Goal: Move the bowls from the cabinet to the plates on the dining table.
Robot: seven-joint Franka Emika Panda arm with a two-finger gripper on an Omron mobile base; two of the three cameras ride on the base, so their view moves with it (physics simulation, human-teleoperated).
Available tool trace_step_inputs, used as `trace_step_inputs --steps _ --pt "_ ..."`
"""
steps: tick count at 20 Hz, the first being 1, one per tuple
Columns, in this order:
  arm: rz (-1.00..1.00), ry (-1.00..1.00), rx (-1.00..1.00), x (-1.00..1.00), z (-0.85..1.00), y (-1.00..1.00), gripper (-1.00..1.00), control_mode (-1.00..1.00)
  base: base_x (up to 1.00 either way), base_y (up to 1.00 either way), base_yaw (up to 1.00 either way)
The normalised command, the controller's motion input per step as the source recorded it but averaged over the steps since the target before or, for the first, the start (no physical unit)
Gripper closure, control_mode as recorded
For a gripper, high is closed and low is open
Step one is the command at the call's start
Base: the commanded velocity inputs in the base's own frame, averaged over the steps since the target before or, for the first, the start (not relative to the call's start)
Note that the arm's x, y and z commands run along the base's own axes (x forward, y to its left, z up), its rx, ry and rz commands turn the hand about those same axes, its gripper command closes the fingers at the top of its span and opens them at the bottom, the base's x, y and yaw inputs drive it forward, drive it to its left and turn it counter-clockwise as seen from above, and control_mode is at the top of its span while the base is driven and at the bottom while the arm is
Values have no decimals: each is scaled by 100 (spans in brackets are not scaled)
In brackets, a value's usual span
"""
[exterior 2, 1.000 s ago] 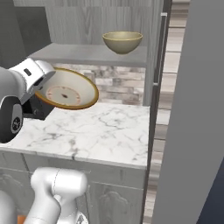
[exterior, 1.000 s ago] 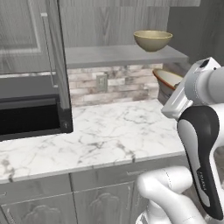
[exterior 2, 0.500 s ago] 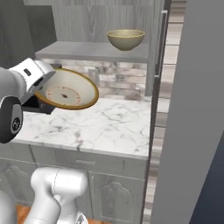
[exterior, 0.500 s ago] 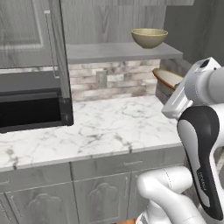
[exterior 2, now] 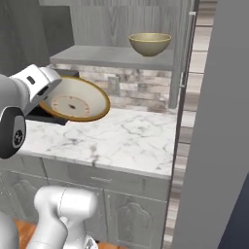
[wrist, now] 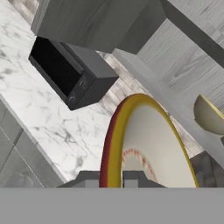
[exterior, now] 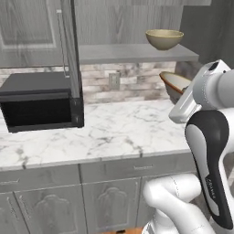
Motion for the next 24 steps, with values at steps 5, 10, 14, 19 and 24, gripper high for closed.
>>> trace_step_inputs --steps 5,10,14,19,24 --pt "0 0 0 0 0 0 100 100 -39 10 18" --pt "0 0 0 0 0 0 100 100 -53 6 21" --pt "0 0 0 0 0 0 100 100 -40 5 28" --pt "0 0 0 0 0 0 100 100 -37 7 34" --pt "0 0 0 0 0 0 100 100 -36 12 35"
